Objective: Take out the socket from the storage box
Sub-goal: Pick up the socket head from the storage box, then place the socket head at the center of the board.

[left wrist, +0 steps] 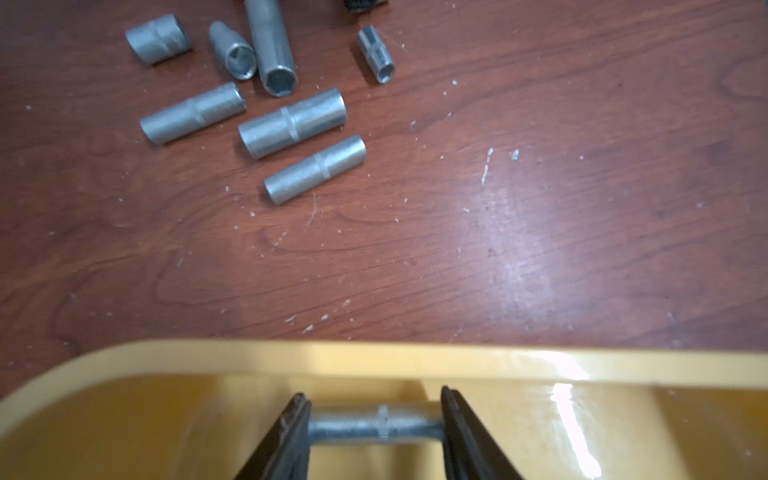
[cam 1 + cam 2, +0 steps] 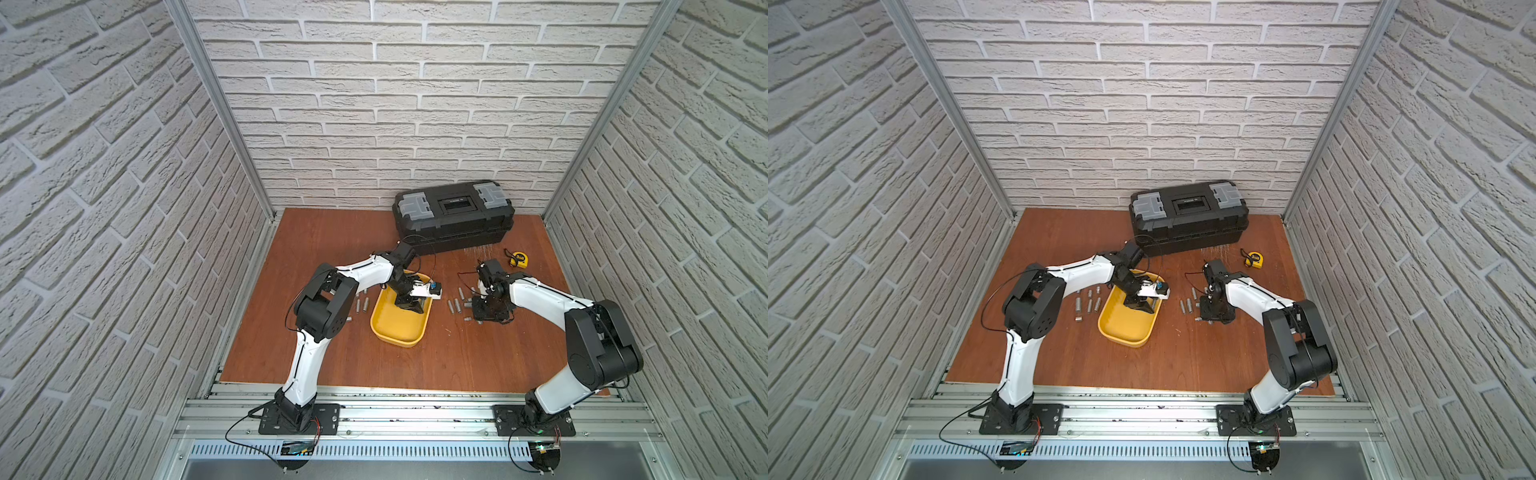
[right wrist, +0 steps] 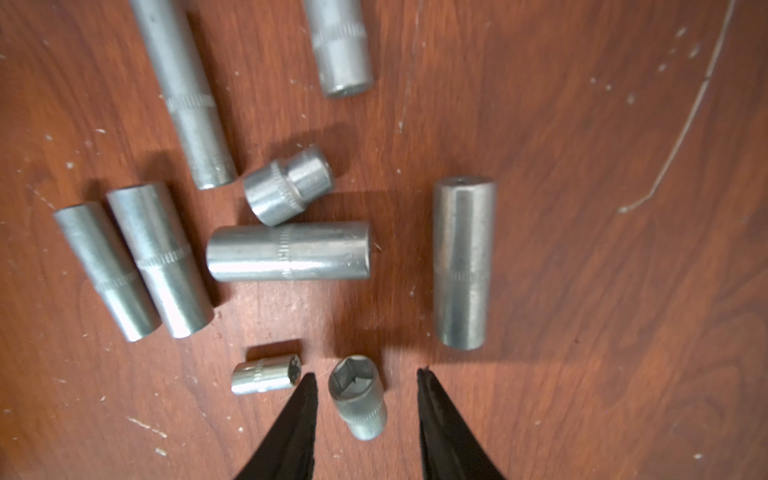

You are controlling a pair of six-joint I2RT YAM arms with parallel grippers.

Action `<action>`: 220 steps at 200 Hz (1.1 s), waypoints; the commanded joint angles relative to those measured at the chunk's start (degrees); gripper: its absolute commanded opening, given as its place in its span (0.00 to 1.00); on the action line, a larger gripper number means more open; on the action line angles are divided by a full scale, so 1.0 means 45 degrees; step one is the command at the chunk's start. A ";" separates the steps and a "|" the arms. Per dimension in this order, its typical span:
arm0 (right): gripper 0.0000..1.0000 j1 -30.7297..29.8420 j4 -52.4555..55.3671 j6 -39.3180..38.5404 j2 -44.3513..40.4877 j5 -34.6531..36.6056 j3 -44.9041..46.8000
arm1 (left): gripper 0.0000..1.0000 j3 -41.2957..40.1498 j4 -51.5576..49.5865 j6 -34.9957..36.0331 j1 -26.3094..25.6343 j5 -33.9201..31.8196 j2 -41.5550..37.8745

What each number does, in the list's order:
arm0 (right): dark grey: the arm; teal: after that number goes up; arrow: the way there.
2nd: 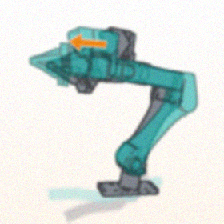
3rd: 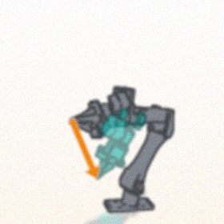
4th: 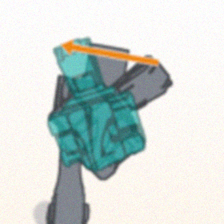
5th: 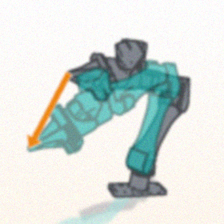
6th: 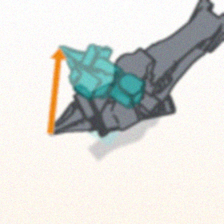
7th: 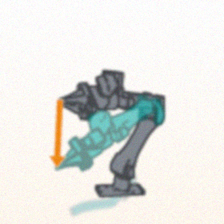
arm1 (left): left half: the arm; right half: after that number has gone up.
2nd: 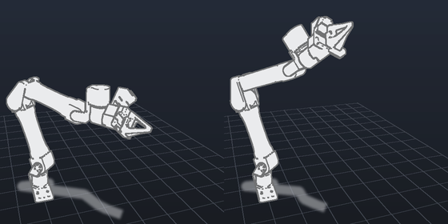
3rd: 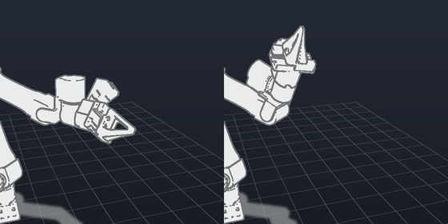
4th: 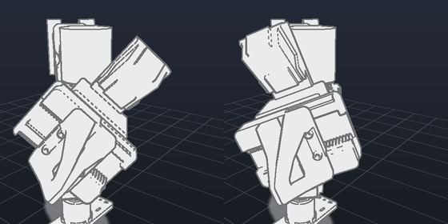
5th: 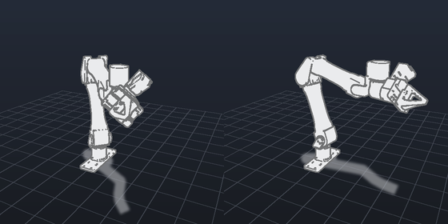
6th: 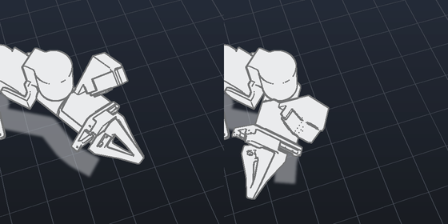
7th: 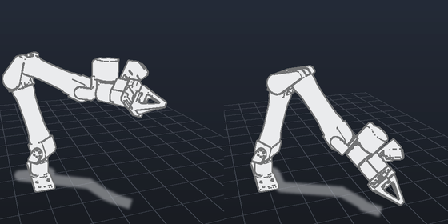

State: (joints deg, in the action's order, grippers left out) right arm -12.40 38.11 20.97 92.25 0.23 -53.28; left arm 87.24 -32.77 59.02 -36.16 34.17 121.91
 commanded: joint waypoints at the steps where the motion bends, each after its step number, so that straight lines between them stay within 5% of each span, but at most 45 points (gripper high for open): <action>1: 0.41 0.0100 -0.0185 -0.0052 -0.0474 -0.0012 0.0217 | 0.40 -0.0193 0.0200 -0.0340 0.0087 0.0059 -0.0666; 98: 0.41 0.0119 -0.0244 -0.0255 -0.0924 -0.0254 -0.0037 | 0.38 -0.3151 0.1477 -0.1928 0.1660 -0.0755 -0.4577; 220: 0.41 0.0119 -0.0889 -0.0585 -0.1315 -0.0765 0.0198 | 0.38 -0.6976 0.1362 -0.2992 0.6318 -0.1192 -0.7982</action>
State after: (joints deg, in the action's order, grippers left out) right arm -12.23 35.38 19.38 88.12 -2.59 -52.97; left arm 57.91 -25.82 46.24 -10.70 28.77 88.60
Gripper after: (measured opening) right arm 0.410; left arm 0.498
